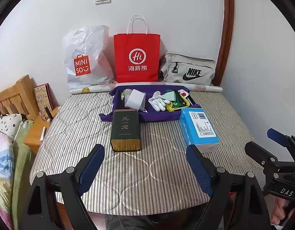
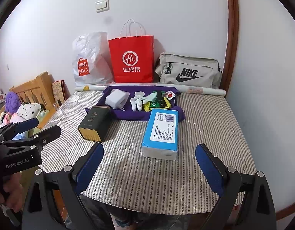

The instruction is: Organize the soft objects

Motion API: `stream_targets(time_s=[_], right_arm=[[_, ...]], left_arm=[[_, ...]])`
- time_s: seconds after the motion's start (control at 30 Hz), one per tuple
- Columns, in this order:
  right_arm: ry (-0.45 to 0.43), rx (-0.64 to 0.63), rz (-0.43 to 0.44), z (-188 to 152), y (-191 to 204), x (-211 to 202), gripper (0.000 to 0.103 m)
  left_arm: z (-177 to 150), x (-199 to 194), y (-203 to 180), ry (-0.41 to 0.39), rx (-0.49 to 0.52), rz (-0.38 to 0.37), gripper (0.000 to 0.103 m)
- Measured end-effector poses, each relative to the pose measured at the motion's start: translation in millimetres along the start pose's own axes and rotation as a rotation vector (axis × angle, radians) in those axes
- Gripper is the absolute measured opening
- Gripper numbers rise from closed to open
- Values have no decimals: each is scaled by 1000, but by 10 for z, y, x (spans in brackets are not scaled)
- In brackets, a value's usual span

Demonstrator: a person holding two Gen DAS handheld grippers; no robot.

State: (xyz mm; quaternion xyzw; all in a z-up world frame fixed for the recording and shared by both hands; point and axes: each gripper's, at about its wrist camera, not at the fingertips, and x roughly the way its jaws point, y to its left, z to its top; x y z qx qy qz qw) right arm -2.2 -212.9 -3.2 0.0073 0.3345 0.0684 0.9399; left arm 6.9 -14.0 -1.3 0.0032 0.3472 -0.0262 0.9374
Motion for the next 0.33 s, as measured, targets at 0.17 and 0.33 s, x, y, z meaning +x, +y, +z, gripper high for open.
stream_targets(time_s=[0.17, 0.33], right_arm=[[0, -1, 1, 5, -4, 4, 96], [4, -2, 3, -5, 3, 13, 96]], left_arm=[[-5, 3, 9, 2, -3, 4, 86], [-9, 32, 9, 5, -10, 8, 86]])
